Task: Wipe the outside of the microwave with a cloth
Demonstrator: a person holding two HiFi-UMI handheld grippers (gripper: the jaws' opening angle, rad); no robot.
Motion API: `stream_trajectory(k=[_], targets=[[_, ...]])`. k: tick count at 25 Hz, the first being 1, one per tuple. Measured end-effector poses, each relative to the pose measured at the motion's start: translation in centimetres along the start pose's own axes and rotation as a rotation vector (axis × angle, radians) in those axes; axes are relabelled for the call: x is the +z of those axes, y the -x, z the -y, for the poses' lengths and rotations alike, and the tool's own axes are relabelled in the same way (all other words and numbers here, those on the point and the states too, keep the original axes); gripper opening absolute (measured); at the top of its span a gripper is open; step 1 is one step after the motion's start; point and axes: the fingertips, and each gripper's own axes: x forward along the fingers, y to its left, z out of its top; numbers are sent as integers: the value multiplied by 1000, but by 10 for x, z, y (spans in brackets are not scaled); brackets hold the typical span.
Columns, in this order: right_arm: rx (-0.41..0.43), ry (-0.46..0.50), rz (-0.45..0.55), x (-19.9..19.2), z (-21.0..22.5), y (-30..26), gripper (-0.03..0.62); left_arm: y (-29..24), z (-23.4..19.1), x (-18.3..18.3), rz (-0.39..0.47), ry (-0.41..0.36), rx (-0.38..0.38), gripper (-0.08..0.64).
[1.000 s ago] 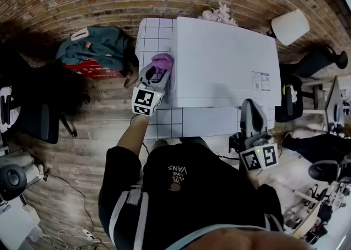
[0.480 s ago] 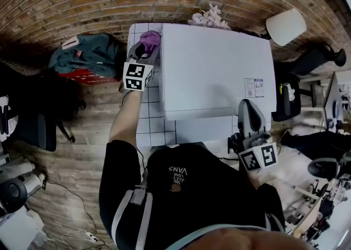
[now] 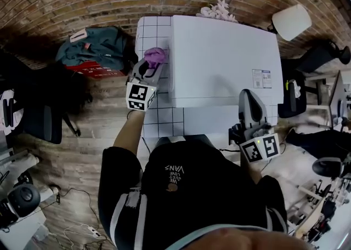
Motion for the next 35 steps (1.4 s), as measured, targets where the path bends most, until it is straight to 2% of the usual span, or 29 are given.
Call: stream_trajectory(k=[7, 12, 15, 21, 29, 35], targets=[[42, -17, -20, -18, -42, 6, -3, 75, 59, -44, -51, 59, -51, 133], [45, -20, -33, -25, -61, 12, -3, 97, 94, -56, -45, 122, -90, 133], [29, -14, -29, -24, -59, 15, -3, 96, 98, -60, -43, 152, -81, 133], [-15, -10, -23, -19, -42, 19, -3, 62, 70, -57, -32, 149, -50, 133], [-72, -7, -25, -10, -2, 19, -3, -27, 2, -41, -7, 149, 35, 133], [-124, -5, -21, -1, 36, 22, -3, -82, -39, -32, -31, 150, 92, 133]])
